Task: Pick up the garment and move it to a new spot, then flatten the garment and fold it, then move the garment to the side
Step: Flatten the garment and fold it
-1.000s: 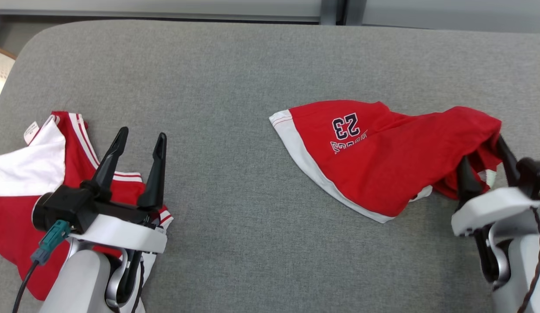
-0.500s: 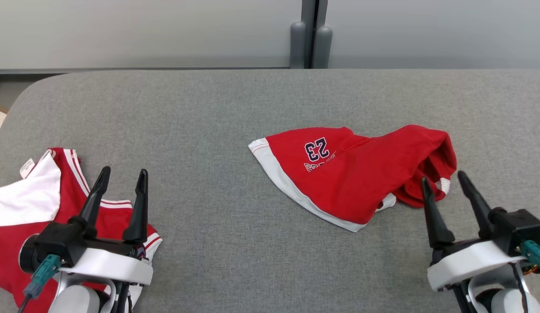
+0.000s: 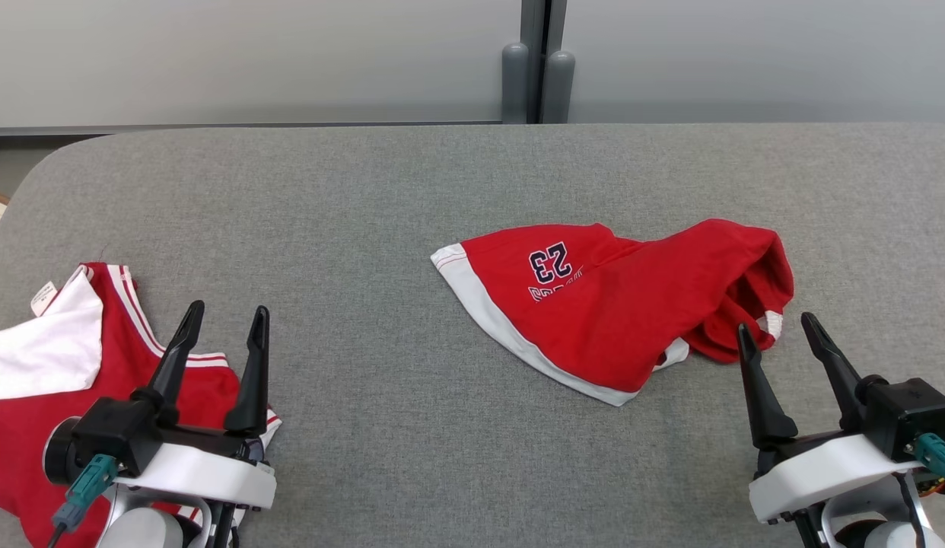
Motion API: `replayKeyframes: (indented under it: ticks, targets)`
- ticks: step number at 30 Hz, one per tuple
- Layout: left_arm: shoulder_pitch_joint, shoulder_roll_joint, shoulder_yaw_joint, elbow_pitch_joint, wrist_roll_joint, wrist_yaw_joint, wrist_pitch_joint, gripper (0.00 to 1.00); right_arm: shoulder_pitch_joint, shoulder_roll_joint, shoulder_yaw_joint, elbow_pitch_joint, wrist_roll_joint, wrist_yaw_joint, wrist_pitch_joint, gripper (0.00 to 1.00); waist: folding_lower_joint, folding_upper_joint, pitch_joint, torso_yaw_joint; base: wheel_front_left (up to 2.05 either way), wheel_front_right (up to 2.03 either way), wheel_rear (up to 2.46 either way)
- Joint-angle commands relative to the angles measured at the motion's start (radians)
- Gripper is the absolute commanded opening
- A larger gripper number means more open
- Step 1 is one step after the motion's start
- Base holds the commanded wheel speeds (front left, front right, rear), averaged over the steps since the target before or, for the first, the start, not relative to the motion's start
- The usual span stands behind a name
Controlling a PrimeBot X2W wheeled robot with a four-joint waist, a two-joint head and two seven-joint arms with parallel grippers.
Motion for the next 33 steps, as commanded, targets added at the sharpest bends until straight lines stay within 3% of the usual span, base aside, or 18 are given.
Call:
replayKeyframes:
  ticks: [1, 7, 19, 20, 21, 22, 26, 33]
  targets:
    - [0.002, 0.004, -0.003, -0.004, 0.006, -0.004, -0.002, 1.00, 0.002, 0.002, 0.001, -0.003, 0.003, 0.000, 0.002, 1.00, 0.0000, 0.0000, 0.005, 0.003, 0.00, 0.00, 0.00]
    - [-0.025, 0.001, -0.014, -0.016, 0.008, -0.006, -0.002, 1.00, -0.009, -0.014, -0.001, 0.041, -0.014, 0.000, 0.009, 1.00, 0.0000, 0.0000, 0.035, 0.018, 0.00, 0.00, 0.00]
    - [-0.104, -0.014, -0.040, -0.018, 0.004, -0.032, -0.002, 1.00, -0.165, -0.058, 0.034, 0.300, -0.059, 0.000, -0.012, 1.00, 0.0000, 0.0000, 0.158, 0.061, 0.00, 0.00, 0.00]
    - [-0.111, -0.016, -0.040, -0.015, 0.004, -0.035, -0.002, 1.00, -0.179, -0.059, 0.038, 0.320, -0.064, 0.000, -0.020, 0.58, 0.0000, 0.0000, 0.162, 0.062, 0.00, 0.00, 0.00]
    - [-0.116, -0.017, -0.040, -0.013, 0.005, -0.034, -0.002, 1.00, -0.190, -0.061, 0.039, 0.331, -0.071, 0.000, -0.028, 0.04, 0.0000, 0.0000, 0.164, 0.064, 0.00, 0.00, 0.00]
    - [-0.118, -0.018, -0.039, -0.011, 0.007, -0.037, -0.002, 1.00, -0.195, -0.060, 0.038, 0.341, -0.073, 0.000, -0.033, 0.00, 0.0000, 0.0000, 0.164, 0.064, 0.00, 0.00, 0.00]
    - [-0.113, -0.017, -0.030, -0.002, 0.016, -0.041, -0.002, 1.00, -0.171, -0.055, 0.034, 0.319, -0.066, 0.000, -0.060, 0.00, 0.0000, 0.0000, 0.151, 0.054, 0.00, 0.00, 0.00]
    - [-0.083, -0.015, -0.008, -0.005, 0.022, -0.036, -0.002, 1.00, -0.071, -0.063, 0.031, 0.129, -0.024, 0.000, -0.037, 0.00, 0.0000, 0.0000, 0.111, 0.006, 0.00, 0.00, 0.00]
